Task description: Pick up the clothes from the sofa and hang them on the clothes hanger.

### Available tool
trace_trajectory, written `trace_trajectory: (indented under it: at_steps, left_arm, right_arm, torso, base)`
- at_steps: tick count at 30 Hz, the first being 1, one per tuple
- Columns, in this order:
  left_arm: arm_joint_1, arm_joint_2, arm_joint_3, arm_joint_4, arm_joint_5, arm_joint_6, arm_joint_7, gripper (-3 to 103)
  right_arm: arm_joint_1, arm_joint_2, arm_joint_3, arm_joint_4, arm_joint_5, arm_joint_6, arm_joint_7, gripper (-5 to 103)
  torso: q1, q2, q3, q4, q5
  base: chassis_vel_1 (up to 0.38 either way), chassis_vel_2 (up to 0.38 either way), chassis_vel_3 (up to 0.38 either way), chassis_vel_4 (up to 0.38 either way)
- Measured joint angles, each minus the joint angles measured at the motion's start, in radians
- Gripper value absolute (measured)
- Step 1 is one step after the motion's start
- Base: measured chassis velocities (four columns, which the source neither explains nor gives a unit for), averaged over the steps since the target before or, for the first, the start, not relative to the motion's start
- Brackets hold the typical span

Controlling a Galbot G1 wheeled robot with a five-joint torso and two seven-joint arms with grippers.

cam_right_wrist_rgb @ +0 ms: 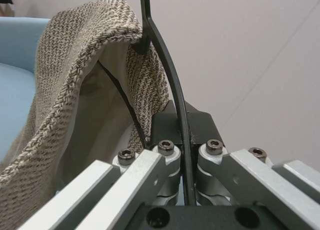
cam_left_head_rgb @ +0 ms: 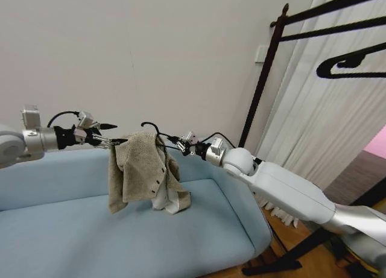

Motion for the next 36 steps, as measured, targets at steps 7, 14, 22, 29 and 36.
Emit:
trace_trajectory:
  at_steps: [7,14,22,29,36]
  left_arm:
    - [0.029,0.029,-0.014,-0.009,0.001,-0.001,0.098,100]
    - [0.039,0.036,-0.014,0.000,0.035,-0.001,0.200,100]
    - [0.055,0.035,-0.013,-0.016,0.041,-0.001,0.214,83]
    - [0.057,0.040,-0.014,-0.024,0.041,-0.004,0.243,56]
    - [0.057,0.040,-0.014,-0.029,0.040,-0.006,0.253,34]
  right_arm:
    - [0.014,-0.017,-0.013,0.055,0.018,-0.018,-0.007,2]
    - [0.048,-0.016,-0.028,0.064,0.034,-0.028,-0.004,2]
    - [0.052,-0.038,-0.031,0.102,0.057,-0.034,-0.001,2]
    - [0.049,-0.073,-0.034,0.120,0.063,-0.034,-0.010,2]
    - [0.047,-0.080,-0.042,0.128,0.060,-0.033,-0.010,2]
  torso:
    - [0.000,0.000,0.000,-0.0003,0.0002]
    - [0.000,0.000,0.000,-0.0001,0.0001]
    - [0.000,0.000,0.000,-0.0002,0.0001]
    - [0.000,0.000,0.000,-0.0003,0.0002]
    - [0.000,0.000,0.000,-0.0002,0.0002]
  base:
    - [0.000,0.000,0.000,0.000]
    - [0.000,0.000,0.000,0.000]
    - [0.000,0.000,0.000,0.000]
    - [0.000,0.000,0.000,0.000]
    - [0.000,0.000,0.000,0.000]
